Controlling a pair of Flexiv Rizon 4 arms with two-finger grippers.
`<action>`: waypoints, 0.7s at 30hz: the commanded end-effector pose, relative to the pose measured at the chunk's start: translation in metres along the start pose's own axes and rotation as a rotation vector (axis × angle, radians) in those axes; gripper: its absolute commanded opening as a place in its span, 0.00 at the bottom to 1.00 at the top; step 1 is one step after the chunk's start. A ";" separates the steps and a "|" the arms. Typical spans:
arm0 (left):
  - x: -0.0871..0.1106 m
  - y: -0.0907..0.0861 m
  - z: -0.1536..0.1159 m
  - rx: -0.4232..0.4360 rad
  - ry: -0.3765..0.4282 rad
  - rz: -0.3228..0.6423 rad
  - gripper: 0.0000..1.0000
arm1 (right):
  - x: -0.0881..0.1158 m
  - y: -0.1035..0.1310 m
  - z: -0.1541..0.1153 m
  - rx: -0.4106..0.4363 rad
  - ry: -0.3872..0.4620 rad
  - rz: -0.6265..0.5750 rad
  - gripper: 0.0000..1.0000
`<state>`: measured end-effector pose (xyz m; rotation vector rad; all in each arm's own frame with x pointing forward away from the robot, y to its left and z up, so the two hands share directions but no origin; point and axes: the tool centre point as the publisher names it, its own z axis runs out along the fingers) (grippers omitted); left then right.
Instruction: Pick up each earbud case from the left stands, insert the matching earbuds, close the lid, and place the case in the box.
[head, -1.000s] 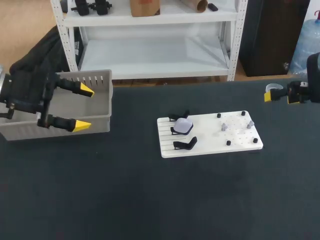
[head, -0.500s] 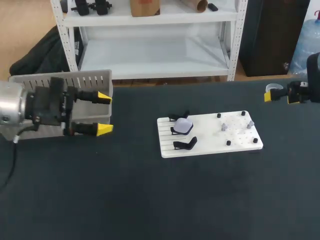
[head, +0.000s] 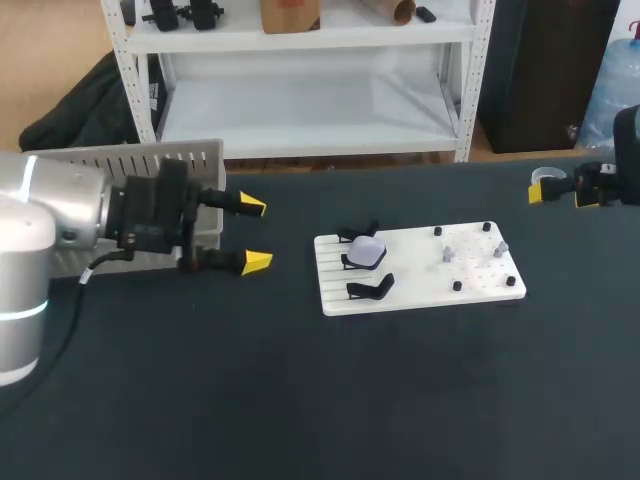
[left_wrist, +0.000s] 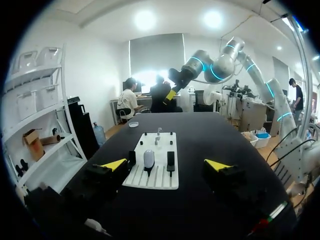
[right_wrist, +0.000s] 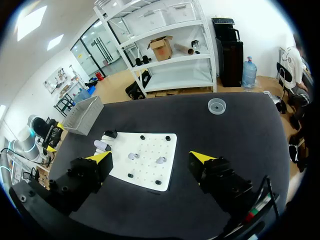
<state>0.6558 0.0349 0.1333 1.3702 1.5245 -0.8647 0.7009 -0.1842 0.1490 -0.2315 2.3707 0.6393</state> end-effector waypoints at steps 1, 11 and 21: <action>0.001 0.002 0.001 0.002 -0.001 0.000 1.00 | 0.000 0.000 0.000 0.001 0.001 0.000 1.00; -0.011 -0.004 0.036 -0.040 0.122 -0.060 1.00 | 0.000 0.000 0.000 0.001 0.001 0.000 1.00; -0.001 0.008 0.090 -0.059 0.227 -0.093 1.00 | 0.000 0.000 0.000 0.001 0.001 0.000 1.00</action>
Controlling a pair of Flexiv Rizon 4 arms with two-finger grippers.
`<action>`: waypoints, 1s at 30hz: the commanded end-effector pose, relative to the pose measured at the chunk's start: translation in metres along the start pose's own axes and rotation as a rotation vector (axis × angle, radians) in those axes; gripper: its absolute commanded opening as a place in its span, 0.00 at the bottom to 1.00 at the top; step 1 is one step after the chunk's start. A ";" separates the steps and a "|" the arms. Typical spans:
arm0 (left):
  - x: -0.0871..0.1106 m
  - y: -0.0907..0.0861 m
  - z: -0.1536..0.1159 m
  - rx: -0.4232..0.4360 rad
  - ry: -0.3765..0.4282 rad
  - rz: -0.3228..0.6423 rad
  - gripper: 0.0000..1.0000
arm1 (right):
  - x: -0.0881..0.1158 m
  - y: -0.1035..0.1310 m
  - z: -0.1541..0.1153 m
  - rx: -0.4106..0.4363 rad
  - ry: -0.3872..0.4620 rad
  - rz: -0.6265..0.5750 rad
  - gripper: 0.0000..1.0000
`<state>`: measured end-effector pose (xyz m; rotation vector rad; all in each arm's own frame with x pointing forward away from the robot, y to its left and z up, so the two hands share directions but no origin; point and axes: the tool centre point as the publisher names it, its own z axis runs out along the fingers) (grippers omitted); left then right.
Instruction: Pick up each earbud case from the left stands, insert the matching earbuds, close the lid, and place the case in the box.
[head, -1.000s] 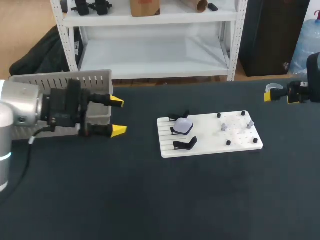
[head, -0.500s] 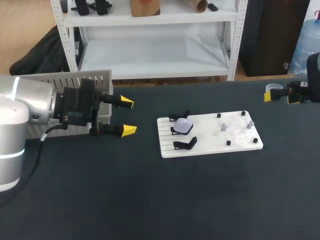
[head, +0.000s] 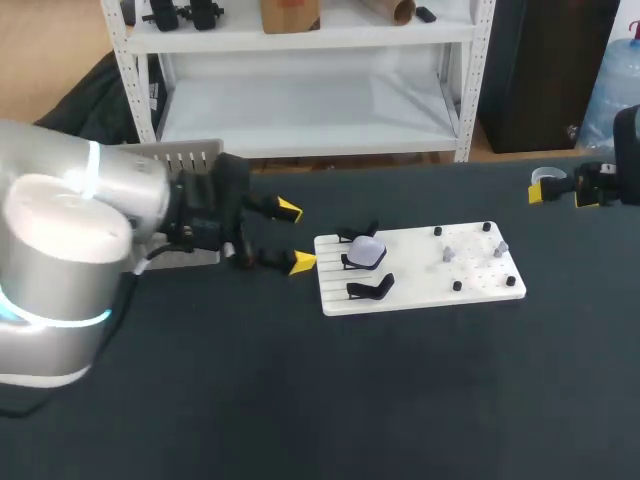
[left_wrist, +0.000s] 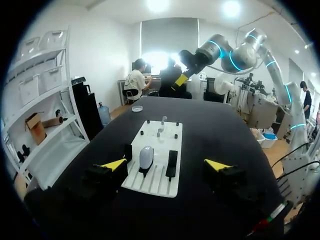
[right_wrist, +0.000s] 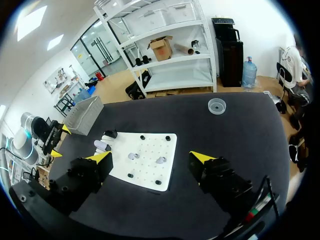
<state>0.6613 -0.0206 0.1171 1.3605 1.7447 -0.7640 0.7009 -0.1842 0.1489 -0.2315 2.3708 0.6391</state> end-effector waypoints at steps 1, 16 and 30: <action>-0.001 0.011 0.036 0.008 0.063 0.008 1.00 | 0.000 0.000 0.000 0.001 0.001 0.000 1.00; 0.020 0.027 0.056 0.055 0.067 0.049 1.00 | 0.000 0.000 0.000 0.001 0.001 0.000 1.00; 0.032 0.037 0.069 0.067 0.058 0.052 1.00 | 0.000 0.000 0.000 0.001 0.001 0.000 1.00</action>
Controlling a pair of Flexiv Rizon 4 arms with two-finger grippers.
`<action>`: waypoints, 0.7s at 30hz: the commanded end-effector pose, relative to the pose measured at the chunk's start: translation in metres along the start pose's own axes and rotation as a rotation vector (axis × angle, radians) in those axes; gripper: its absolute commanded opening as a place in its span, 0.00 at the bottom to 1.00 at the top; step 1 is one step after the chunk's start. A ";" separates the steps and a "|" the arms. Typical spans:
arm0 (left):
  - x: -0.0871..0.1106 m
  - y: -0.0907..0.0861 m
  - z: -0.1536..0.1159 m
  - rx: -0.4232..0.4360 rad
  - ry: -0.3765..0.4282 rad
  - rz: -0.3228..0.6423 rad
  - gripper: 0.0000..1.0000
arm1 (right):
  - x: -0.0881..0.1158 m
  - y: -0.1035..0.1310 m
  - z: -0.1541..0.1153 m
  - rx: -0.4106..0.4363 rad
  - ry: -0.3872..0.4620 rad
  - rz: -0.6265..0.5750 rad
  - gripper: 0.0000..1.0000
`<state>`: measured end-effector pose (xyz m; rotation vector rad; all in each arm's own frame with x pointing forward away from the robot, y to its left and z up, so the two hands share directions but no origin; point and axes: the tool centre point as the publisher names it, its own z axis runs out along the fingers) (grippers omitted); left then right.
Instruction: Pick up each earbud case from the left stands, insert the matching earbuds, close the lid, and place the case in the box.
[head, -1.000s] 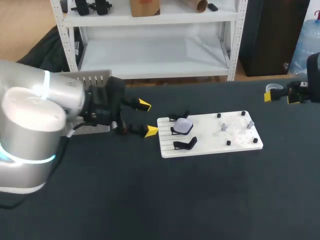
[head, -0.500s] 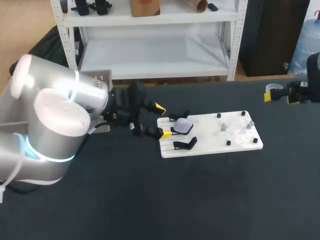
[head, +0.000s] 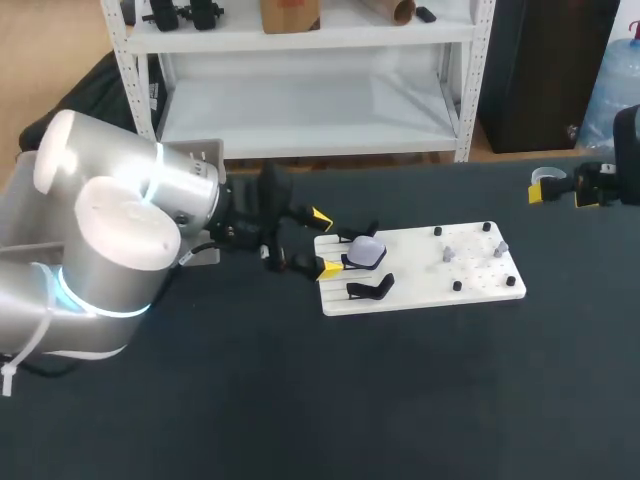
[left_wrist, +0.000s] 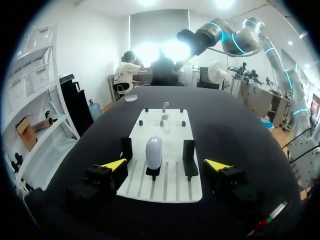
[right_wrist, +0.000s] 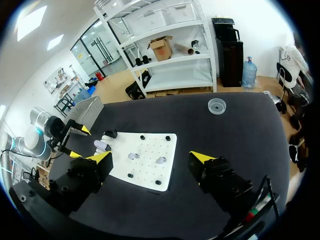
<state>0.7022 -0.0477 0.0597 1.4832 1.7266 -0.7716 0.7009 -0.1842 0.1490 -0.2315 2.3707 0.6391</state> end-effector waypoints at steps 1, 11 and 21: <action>0.001 0.005 0.009 -0.016 0.015 -0.016 1.00 | 0.000 0.000 0.000 0.001 0.001 0.000 1.00; 0.002 0.015 0.020 -0.002 0.005 -0.044 0.87 | 0.000 0.000 0.000 0.001 0.001 0.000 1.00; 0.007 0.022 0.034 0.027 -0.012 -0.051 0.74 | 0.000 0.000 0.000 0.001 0.001 0.000 1.00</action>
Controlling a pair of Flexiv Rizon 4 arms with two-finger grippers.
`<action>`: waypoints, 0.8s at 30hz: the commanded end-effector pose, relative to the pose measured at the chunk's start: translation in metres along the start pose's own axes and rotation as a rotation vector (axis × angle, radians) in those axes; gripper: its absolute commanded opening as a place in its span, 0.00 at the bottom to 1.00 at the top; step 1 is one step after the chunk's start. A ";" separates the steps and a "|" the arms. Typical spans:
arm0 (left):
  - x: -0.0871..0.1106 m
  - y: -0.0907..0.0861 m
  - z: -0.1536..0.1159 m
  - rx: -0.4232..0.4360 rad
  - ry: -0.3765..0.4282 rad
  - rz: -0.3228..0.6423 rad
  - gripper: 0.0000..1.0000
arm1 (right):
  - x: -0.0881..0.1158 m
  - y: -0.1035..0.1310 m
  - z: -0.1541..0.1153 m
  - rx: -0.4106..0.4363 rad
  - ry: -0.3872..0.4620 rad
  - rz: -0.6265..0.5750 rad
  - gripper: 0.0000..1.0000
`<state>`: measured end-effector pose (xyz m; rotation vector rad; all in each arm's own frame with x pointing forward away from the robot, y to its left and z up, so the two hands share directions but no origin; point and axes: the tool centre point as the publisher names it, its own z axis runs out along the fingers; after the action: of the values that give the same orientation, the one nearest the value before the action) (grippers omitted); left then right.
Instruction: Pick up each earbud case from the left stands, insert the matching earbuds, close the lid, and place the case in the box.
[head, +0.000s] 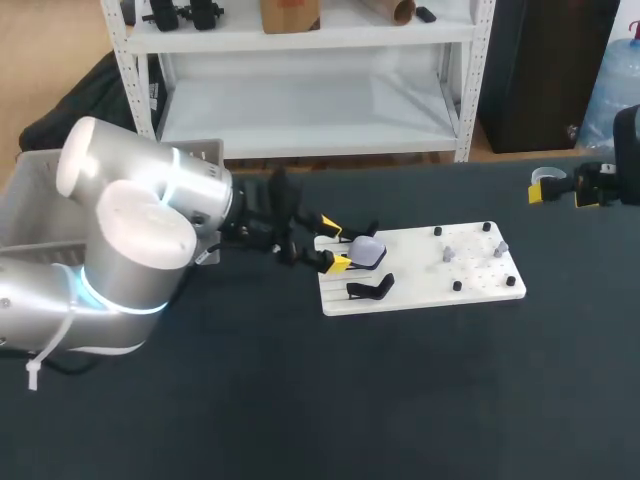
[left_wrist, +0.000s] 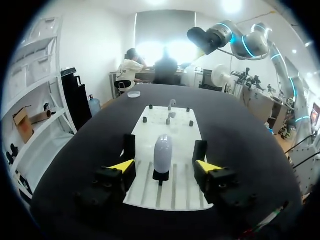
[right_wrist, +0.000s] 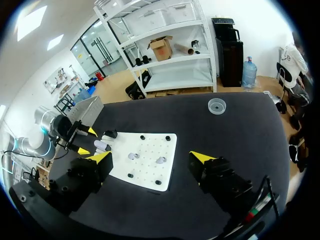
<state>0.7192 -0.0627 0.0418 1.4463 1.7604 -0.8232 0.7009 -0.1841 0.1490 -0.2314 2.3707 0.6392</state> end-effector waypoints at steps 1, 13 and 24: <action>0.003 0.009 0.011 0.012 0.001 0.001 0.73 | 0.000 0.000 0.000 0.001 0.001 0.000 1.00; 0.004 0.012 0.017 0.029 -0.021 0.004 0.62 | 0.000 0.000 0.000 0.001 0.001 0.000 1.00; 0.005 0.008 0.026 0.055 -0.040 0.007 0.53 | 0.000 0.000 0.000 0.001 0.001 0.000 1.00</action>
<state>0.7272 -0.0776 0.0267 1.4598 1.7186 -0.8928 0.7009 -0.1842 0.1490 -0.2314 2.3707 0.6391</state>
